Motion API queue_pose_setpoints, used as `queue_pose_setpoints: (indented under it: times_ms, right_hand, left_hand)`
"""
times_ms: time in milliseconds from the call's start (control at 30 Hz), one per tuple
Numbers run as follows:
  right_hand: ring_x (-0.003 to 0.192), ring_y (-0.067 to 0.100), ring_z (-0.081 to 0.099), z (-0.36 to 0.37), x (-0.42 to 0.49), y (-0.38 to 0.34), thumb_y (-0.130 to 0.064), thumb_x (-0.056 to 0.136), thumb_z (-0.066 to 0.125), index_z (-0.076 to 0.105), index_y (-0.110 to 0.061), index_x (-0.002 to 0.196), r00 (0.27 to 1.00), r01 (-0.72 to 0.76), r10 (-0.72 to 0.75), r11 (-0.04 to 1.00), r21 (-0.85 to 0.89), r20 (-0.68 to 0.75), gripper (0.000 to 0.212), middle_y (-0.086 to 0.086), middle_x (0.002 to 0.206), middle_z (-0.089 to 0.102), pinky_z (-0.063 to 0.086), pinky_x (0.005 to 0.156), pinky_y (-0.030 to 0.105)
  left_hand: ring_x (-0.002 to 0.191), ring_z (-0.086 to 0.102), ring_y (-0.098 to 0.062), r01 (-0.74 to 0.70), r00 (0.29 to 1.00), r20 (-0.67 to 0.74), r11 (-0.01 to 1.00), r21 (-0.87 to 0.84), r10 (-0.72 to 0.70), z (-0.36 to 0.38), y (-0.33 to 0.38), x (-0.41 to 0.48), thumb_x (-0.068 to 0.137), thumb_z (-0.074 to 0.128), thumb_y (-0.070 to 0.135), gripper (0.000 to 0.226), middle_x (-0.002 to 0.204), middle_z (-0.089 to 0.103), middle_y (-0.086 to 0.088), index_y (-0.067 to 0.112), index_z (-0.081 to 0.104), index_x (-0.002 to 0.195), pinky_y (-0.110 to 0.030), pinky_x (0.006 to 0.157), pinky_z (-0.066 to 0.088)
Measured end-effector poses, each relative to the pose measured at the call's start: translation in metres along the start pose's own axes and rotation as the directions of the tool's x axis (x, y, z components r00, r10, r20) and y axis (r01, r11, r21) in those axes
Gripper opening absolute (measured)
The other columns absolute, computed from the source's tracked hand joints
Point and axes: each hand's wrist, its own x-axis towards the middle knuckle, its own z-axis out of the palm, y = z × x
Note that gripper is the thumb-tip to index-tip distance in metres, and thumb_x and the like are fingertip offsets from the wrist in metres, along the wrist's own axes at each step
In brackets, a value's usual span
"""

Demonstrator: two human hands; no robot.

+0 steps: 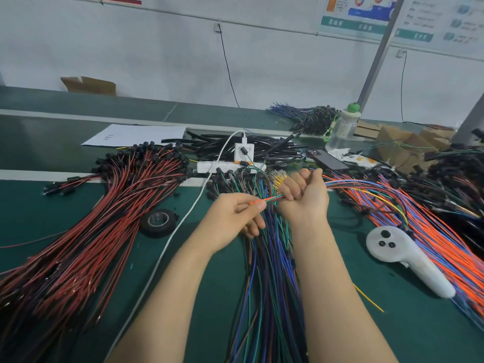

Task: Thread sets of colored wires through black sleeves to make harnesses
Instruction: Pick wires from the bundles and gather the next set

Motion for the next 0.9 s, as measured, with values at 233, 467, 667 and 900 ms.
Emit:
queue_pose_setpoints:
  times_ms: [233, 467, 667, 900]
  right_hand:
    - [0.023, 0.007, 0.019, 0.000, -0.001, -0.006, -0.044, 0.104, 0.024, 0.029, -0.018, 0.062, 0.989, -0.145, 0.140, 0.972, 0.184, 0.038, 0.050, -0.006, 0.035, 0.021, 0.013, 0.028, 0.018]
    - [0.026, 0.005, 0.017, 0.009, -0.008, 0.000, -0.044, 0.104, 0.024, 0.034, -0.017, 0.063, 1.000, 0.010, -0.010, 0.998, -0.055, -0.002, 0.050, -0.008, 0.037, 0.021, 0.012, 0.029, 0.017]
    - [0.025, 0.005, 0.017, 0.004, -0.019, 0.033, -0.043, 0.103, 0.031, 0.034, -0.017, 0.062, 0.999, -0.042, 0.044, 0.989, -0.142, 0.013, 0.049, -0.007, 0.036, 0.021, 0.013, 0.028, 0.016]
    - [0.027, 0.006, 0.016, 0.006, -0.010, 0.012, -0.044, 0.104, 0.026, 0.031, -0.018, 0.062, 0.999, 0.036, -0.038, 0.996, -0.087, -0.013, 0.050, -0.008, 0.037, 0.020, 0.012, 0.029, 0.018]
  left_hand:
    - [0.050, 0.065, -0.011, -0.028, 0.998, 0.055, 0.999, -0.038, 0.030, -0.002, 0.009, -0.006, 0.099, 0.043, 0.021, 0.025, 0.062, 0.070, -0.003, 0.005, 0.060, 0.090, -0.017, 0.050, 0.051]
    - [0.089, 0.067, -0.017, 0.128, 0.933, -0.168, 0.729, -0.673, -0.318, 0.008, 0.000, 0.006, 0.100, 0.036, 0.040, 0.040, 0.103, 0.071, -0.007, 0.009, 0.061, 0.099, -0.036, 0.086, 0.053]
    - [0.071, 0.057, -0.015, 0.052, 0.893, -0.323, 0.785, -0.618, -0.313, 0.036, 0.004, 0.018, 0.103, 0.032, 0.021, 0.034, 0.086, 0.063, -0.008, 0.008, 0.059, 0.087, -0.022, 0.058, 0.047]
    - [0.058, 0.063, -0.001, -0.074, 0.980, -0.182, 0.996, 0.038, 0.080, 0.015, -0.002, 0.004, 0.095, 0.054, 0.010, 0.014, 0.073, 0.065, -0.002, 0.016, 0.061, 0.084, -0.017, 0.059, 0.054]
